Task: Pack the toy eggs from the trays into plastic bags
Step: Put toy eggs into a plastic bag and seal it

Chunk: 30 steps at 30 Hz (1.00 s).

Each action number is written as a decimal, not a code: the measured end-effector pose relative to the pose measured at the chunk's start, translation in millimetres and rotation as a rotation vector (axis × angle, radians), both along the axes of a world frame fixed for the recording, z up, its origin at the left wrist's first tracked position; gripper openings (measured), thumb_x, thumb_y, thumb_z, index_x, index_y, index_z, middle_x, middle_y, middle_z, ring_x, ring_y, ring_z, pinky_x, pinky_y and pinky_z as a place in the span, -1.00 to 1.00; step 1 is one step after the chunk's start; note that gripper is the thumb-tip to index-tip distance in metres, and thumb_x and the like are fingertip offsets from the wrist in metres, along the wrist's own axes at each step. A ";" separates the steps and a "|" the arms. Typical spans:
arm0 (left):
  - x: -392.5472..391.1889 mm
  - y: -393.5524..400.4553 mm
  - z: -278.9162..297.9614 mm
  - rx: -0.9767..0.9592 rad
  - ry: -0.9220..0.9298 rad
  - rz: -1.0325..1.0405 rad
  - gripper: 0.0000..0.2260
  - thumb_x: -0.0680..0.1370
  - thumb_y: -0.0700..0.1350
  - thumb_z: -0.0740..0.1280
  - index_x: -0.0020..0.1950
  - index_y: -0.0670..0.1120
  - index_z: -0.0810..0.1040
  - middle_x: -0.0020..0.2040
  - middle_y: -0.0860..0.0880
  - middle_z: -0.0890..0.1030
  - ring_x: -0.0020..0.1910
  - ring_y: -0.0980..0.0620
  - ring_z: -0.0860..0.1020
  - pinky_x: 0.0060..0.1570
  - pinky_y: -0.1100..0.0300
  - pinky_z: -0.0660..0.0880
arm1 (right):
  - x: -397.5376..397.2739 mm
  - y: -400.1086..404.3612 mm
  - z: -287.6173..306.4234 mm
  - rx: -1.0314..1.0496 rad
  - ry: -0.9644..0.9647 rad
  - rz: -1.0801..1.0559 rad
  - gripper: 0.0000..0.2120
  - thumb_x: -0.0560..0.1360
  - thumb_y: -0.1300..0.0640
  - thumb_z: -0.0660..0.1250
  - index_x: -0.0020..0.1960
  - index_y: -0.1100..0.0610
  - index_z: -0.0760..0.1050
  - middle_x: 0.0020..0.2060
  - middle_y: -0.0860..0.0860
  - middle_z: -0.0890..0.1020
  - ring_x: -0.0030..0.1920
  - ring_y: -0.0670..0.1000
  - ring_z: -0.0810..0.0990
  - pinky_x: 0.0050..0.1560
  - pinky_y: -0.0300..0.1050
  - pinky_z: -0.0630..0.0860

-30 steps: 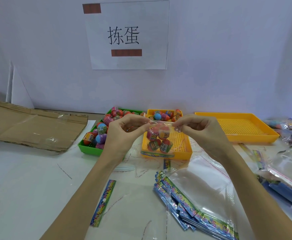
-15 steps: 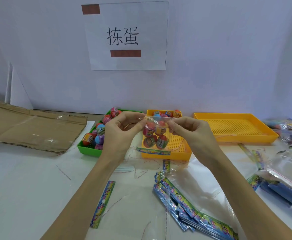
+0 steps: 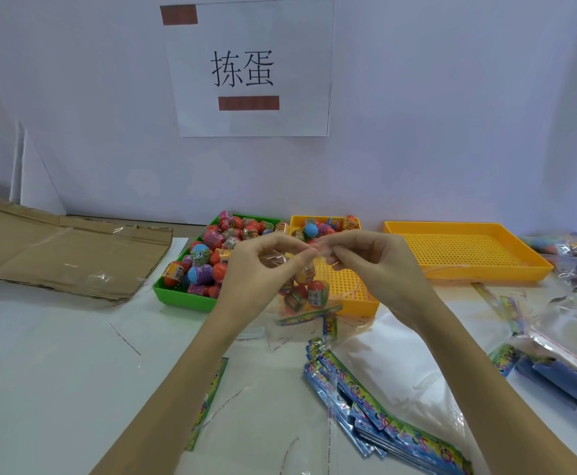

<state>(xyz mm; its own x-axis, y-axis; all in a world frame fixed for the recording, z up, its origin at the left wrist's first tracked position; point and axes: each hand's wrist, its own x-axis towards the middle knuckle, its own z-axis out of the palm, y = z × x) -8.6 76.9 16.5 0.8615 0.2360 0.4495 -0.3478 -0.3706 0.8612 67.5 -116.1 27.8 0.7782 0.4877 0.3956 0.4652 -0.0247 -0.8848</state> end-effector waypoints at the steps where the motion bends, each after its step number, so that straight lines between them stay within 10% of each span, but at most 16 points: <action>1: -0.2 3.1 0.9 -0.061 0.010 -0.012 -0.91 0.50 -0.01 0.56 -0.04 0.03 0.77 -0.06 0.07 0.76 -0.02 0.06 0.72 0.05 0.02 0.66 | 0.5 -0.5 0.0 0.040 0.021 -0.036 -0.79 0.62 0.32 0.35 0.17 0.16 0.70 -0.11 0.01 0.77 -0.05 -0.01 0.74 -0.02 -0.18 0.66; 7: -1.6 8.3 1.6 -0.120 0.141 -0.205 -0.78 0.48 0.02 0.56 0.10 0.01 0.78 0.24 0.12 0.70 0.21 0.09 0.68 0.19 0.04 0.64 | -3.0 0.7 1.9 0.083 0.033 -0.086 -0.84 0.56 0.26 0.45 0.13 0.16 0.67 -0.15 -0.03 0.78 -0.09 -0.04 0.77 -0.13 -0.26 0.65; 21: 3.2 6.1 -5.8 0.144 0.227 0.070 -0.78 0.50 0.06 0.54 0.05 -0.02 0.78 -0.24 0.04 0.73 -0.22 -0.05 0.69 -0.07 0.01 0.67 | 21.3 -23.7 -12.3 -0.312 -0.074 -0.430 -0.91 0.54 0.21 0.49 -0.13 0.06 0.68 -0.30 -0.05 0.73 -0.29 -0.12 0.69 -0.08 -0.11 0.66; 26: 2.0 3.9 -2.2 0.239 0.290 0.082 -0.44 0.50 0.11 0.54 0.44 -0.07 0.57 0.14 0.08 0.72 0.15 0.13 0.65 0.28 0.06 0.57 | 16.6 -14.4 -13.4 -0.426 -0.169 -0.352 -0.86 0.60 0.22 0.42 0.03 0.03 0.72 -0.12 -0.08 0.73 -0.10 -0.21 0.64 -0.15 -0.48 0.47; 30: 0.4 5.0 1.4 0.298 0.296 0.059 -0.74 0.52 0.08 0.53 0.10 -0.05 0.76 0.22 0.14 0.62 -0.02 0.08 0.66 0.03 0.09 0.64 | 7.4 -4.8 -10.1 -0.478 -0.242 -0.279 -0.85 0.62 0.16 0.40 0.06 -0.01 0.73 -0.07 -0.15 0.71 -0.05 -0.25 0.61 -0.15 -0.49 0.45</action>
<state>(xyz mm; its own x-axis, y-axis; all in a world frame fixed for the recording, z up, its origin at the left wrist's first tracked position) -8.1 81.9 17.9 0.9526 0.1856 0.2410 -0.0727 -0.6303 0.7729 74.9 -120.8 17.7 0.8175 0.4453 0.3652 0.5709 -0.5436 -0.6152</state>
